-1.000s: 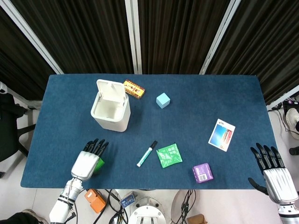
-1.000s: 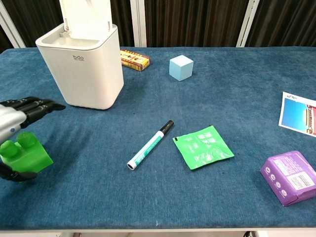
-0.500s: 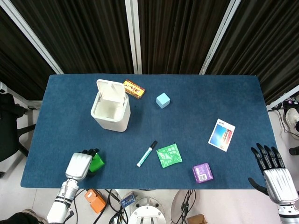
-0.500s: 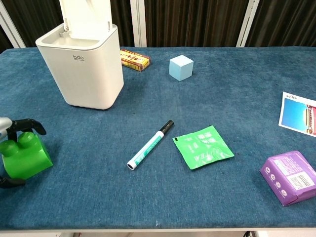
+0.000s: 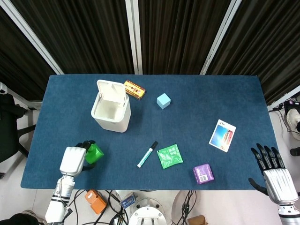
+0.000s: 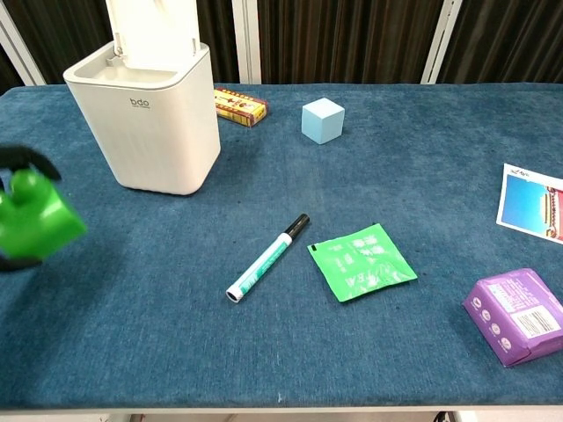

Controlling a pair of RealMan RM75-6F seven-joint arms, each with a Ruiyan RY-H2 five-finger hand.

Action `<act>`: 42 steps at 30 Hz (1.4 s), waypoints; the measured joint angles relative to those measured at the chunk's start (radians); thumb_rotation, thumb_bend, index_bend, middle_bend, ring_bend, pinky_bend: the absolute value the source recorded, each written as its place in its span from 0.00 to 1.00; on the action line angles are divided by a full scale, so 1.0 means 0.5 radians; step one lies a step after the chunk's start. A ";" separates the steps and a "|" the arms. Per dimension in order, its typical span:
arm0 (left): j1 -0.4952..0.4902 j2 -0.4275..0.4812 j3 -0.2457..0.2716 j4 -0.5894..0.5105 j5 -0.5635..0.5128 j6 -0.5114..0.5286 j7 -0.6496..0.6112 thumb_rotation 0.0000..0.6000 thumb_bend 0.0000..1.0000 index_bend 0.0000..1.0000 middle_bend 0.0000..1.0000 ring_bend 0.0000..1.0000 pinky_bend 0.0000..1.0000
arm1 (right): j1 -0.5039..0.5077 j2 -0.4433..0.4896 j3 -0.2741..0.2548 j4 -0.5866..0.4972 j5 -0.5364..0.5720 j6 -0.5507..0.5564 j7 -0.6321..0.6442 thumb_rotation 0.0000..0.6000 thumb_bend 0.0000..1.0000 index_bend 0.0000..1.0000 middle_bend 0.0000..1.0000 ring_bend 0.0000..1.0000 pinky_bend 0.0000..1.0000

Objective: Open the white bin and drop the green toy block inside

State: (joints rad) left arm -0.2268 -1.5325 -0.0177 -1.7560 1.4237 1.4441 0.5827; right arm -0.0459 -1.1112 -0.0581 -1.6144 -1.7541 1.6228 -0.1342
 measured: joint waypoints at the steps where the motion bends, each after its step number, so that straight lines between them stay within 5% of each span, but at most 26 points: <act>1: -0.008 0.009 -0.029 -0.030 0.020 0.017 0.001 1.00 0.42 0.59 0.66 0.69 0.85 | 0.000 -0.001 -0.001 0.000 -0.002 0.000 -0.003 1.00 0.31 0.00 0.00 0.00 0.00; 7: -0.137 0.029 -0.337 -0.172 0.023 0.048 0.060 1.00 0.40 0.59 0.67 0.69 0.85 | -0.001 -0.005 -0.003 -0.003 -0.005 -0.004 -0.014 1.00 0.31 0.00 0.00 0.00 0.00; 14: -0.445 -0.067 -0.807 -0.195 -0.291 -0.008 0.284 1.00 0.39 0.59 0.67 0.67 0.82 | 0.005 0.004 0.009 -0.002 0.017 -0.011 0.005 1.00 0.31 0.00 0.00 0.00 0.00; 17: -0.566 -0.139 -0.892 -0.151 -0.452 -0.039 0.363 1.00 0.37 0.59 0.66 0.66 0.73 | 0.012 0.007 0.016 -0.004 0.031 -0.025 0.011 1.00 0.31 0.00 0.00 0.00 0.00; 22: -0.699 -0.249 -0.932 0.021 -0.594 -0.082 0.429 1.00 0.29 0.55 0.63 0.59 0.61 | 0.017 0.010 0.017 -0.011 0.035 -0.034 0.005 1.00 0.31 0.00 0.00 0.00 0.00; 25: -0.760 -0.292 -0.916 0.137 -0.644 -0.114 0.443 1.00 0.13 0.41 0.49 0.44 0.51 | 0.010 0.012 0.018 -0.009 0.034 -0.014 0.019 1.00 0.31 0.00 0.00 0.00 0.00; 30: -0.785 -0.279 -0.851 0.171 -0.635 -0.139 0.382 0.99 0.01 0.24 0.32 0.27 0.42 | 0.002 0.019 0.018 0.001 0.029 0.006 0.045 1.00 0.31 0.00 0.00 0.00 0.00; 37: -0.783 -0.198 -0.774 0.054 -0.647 -0.168 0.322 0.65 0.00 0.17 0.21 0.16 0.34 | 0.002 0.017 0.013 0.002 0.018 0.007 0.038 1.00 0.31 0.00 0.00 0.00 0.00; 42: -0.781 -0.149 -0.723 -0.032 -0.623 -0.160 0.316 0.61 0.00 0.17 0.20 0.15 0.33 | -0.002 0.018 0.015 0.005 0.017 0.015 0.040 1.00 0.31 0.00 0.00 0.00 0.00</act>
State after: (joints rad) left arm -0.6173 -1.6072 -0.3792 -1.7719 1.1120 1.3641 0.7407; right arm -0.0469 -1.1024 -0.0506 -1.6119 -1.7457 1.6303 -0.1141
